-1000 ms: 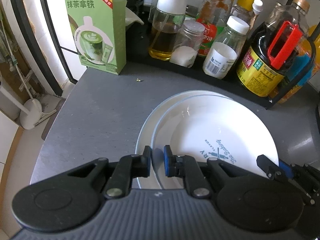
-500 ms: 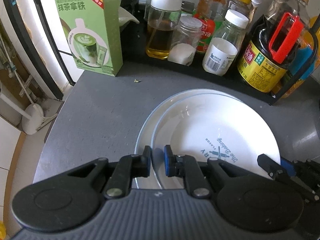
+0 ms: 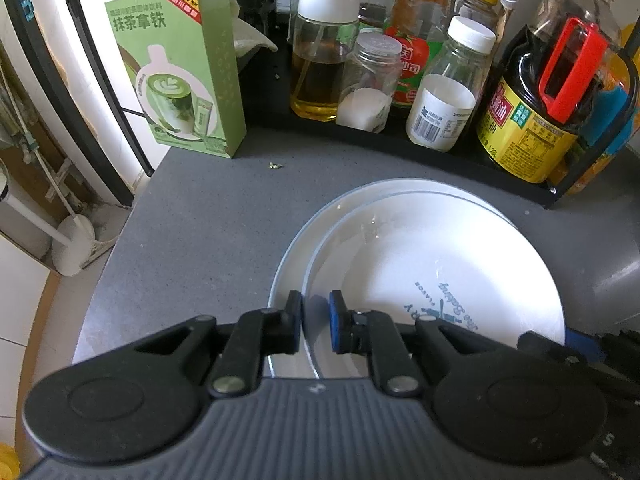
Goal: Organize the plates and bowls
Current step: 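Lower the 'BAKERY' plate onto the 'Sweet' plate with both tools, then open both tools and release the 'BAKERY' plate on the stack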
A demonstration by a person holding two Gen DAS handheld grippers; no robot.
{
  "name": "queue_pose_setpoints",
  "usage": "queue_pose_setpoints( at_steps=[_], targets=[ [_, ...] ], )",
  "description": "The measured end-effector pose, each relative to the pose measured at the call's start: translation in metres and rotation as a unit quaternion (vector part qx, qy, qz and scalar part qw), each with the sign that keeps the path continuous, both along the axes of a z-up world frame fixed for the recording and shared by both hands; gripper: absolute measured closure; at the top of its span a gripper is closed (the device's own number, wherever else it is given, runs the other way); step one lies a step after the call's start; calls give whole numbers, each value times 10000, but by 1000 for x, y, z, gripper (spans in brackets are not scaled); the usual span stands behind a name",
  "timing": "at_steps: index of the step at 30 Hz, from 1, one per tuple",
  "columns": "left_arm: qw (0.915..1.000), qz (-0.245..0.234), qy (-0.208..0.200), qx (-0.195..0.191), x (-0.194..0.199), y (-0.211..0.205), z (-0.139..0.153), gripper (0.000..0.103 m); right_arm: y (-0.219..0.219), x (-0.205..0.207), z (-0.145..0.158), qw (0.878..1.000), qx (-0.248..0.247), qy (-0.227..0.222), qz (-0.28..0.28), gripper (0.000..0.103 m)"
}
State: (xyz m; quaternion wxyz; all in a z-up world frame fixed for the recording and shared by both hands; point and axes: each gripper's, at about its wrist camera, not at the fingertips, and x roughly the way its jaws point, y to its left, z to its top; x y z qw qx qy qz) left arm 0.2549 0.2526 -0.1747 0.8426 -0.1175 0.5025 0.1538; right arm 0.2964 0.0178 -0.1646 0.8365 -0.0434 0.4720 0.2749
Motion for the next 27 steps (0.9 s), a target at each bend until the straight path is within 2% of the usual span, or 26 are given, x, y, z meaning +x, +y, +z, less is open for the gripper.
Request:
queue_pose_setpoints(
  at_steps=[9, 13, 16, 19, 22, 24, 25, 27],
  targets=[
    [9998, -25, 28, 171, 3, -4, 0, 91, -17, 3, 9, 9966, 359, 677, -312, 78],
    [9997, -85, 75, 195, 5, -5, -2, 91, -18, -2, 15, 9966, 426, 685, -161, 78],
    [9994, -164, 260, 178, 9, -6, -3, 90, -19, -4, 17, 9968, 438, 655, -122, 78],
    [9984, -216, 405, 337, 14, -9, -1, 89, -26, -4, 21, 9973, 466, 555, -111, 76],
    [9974, -142, 516, 473, 18, -11, 6, 83, -37, -4, 26, 9983, 439, 371, -90, 65],
    [9972, -126, 456, 586, 16, -14, 16, 72, -45, -6, 29, 9987, 420, 278, -83, 54],
    [9969, -168, 409, 644, 15, -17, 20, 70, -49, -7, 31, 9987, 440, 234, -84, 52],
    [9963, -277, 336, 741, 14, -25, 31, 53, -58, -9, 36, 9989, 450, 125, -106, 46]
  ],
)
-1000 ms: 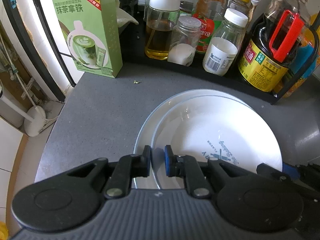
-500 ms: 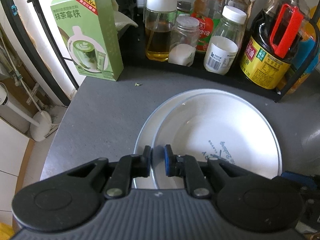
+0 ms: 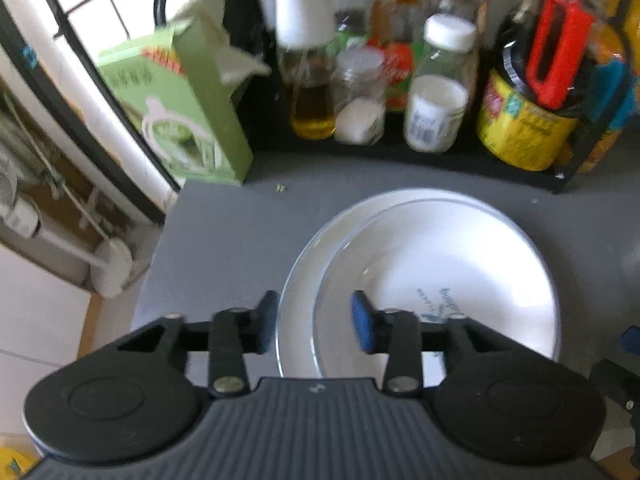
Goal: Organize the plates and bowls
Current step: 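Open both tools and release the 'BAKERY' plate on the stack, then move both tools to the rim of the red bowl on the white bowl stack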
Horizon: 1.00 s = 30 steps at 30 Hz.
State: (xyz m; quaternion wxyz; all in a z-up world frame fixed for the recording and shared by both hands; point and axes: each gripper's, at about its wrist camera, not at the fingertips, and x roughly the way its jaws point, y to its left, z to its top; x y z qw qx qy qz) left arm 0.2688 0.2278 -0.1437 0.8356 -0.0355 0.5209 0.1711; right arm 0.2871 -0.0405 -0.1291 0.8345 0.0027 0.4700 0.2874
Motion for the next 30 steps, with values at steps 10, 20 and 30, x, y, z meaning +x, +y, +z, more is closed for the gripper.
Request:
queue_pose_setpoints(
  at_steps=[10, 20, 30],
  targets=[
    [9995, -185, -74, -242, 8, -51, 40, 22, -56, -7, 25, 9989, 460, 93, -8, 2],
    [9979, -324, -297, -471, 7, -110, 70, 11, -111, -3, 66, 9970, 751, -135, 129, 0],
    [9919, -266, -1002, -731, -6, -154, 94, 0, -179, -5, 91, 9944, 1038, -189, -52, 0]
  ],
)
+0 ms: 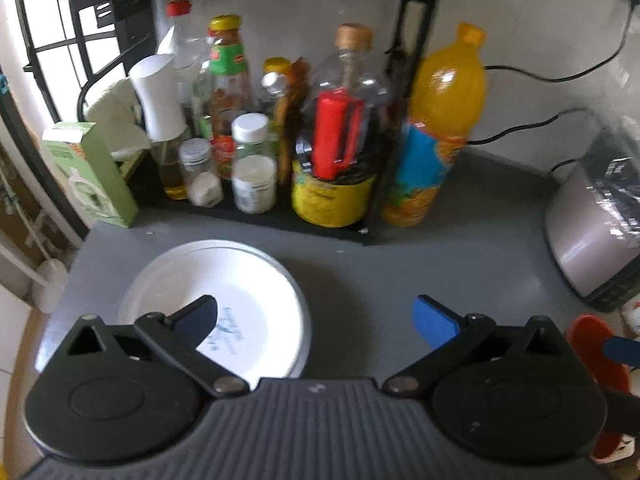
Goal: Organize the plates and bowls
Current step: 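Move both tools to the rim of the red bowl on the white bowl stack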
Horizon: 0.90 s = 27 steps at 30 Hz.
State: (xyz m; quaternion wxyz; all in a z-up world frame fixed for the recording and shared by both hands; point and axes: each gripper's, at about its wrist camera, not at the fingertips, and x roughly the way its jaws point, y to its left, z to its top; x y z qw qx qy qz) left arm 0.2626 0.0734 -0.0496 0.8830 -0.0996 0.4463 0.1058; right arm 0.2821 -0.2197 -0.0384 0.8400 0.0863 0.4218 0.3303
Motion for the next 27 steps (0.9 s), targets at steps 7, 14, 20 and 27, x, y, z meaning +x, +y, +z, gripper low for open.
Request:
queue_pose_setpoints(
  at_steps=[7, 14, 20, 27],
  targets=[
    [9996, -179, -141, -148, -6, -46, 7, 0, -44, 2, 6, 9999, 94, -69, -125, 0],
    [9987, -402, -127, -300, -7, -89, 3, 0, -84, 4, 8, 9995, -4, -57, -295, 0],
    [9978, -535, -29, -382, -2, -115, -3, 0, -111, 6, 0, 9987, -63, 124, -499, 0],
    [9966, -671, 148, -443, 6, -140, -8, 0, -129, 11, -18, 9974, -202, 371, -583, 0]
  ],
)
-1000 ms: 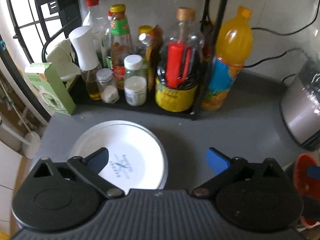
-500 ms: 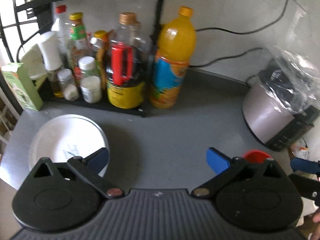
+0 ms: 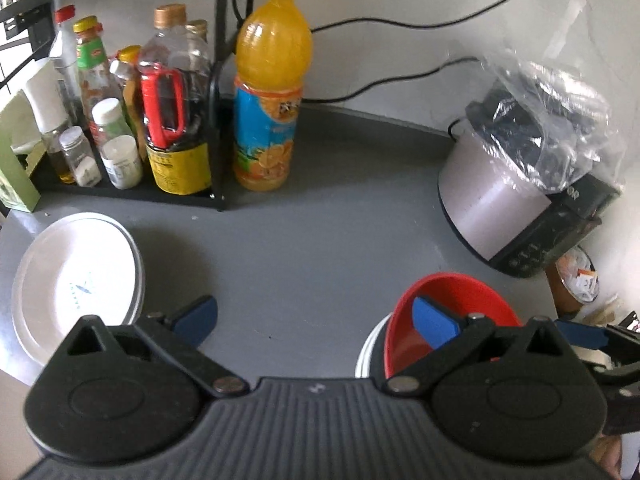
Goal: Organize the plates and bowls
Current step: 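Move both tools to the rim of the red bowl on the white bowl stack, then close both tools on the bowl stack rim and lift it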
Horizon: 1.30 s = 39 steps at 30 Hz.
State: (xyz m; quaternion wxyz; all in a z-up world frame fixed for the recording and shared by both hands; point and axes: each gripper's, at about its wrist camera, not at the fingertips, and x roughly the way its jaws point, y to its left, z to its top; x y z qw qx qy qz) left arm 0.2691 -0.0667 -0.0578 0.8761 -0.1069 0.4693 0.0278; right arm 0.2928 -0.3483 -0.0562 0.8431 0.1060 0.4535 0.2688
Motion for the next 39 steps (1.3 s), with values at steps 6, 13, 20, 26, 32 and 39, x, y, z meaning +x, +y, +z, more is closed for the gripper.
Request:
queue_pose_setpoints(
  at_steps=[6, 13, 20, 26, 32, 39],
  targets=[
    [9996, 111, 179, 195, 8, -12, -12, 0, -13, 8, -19, 9996, 65, 221, -158, 0],
    [9987, 226, 450, -60, 14, -13, -29, 0, -24, 19, -49, 9951, 256, 891, -344, 0],
    [9965, 48, 719, -431, 19, -22, -49, 1, -34, 27, -74, 9867, 447, 1425, -640, 0],
    [9919, 143, 993, -775, 21, -22, -65, 4, -42, 26, -93, 9778, 570, 1857, -789, 0],
    [9801, 398, 1313, -1437, 21, -9, -81, 10, -43, 26, -105, 9719, 579, 2111, -860, 0],
    [9635, 550, 1646, -2037, 24, -1, -100, 17, -46, 27, -117, 9668, 554, 2300, -966, 3]
  ],
)
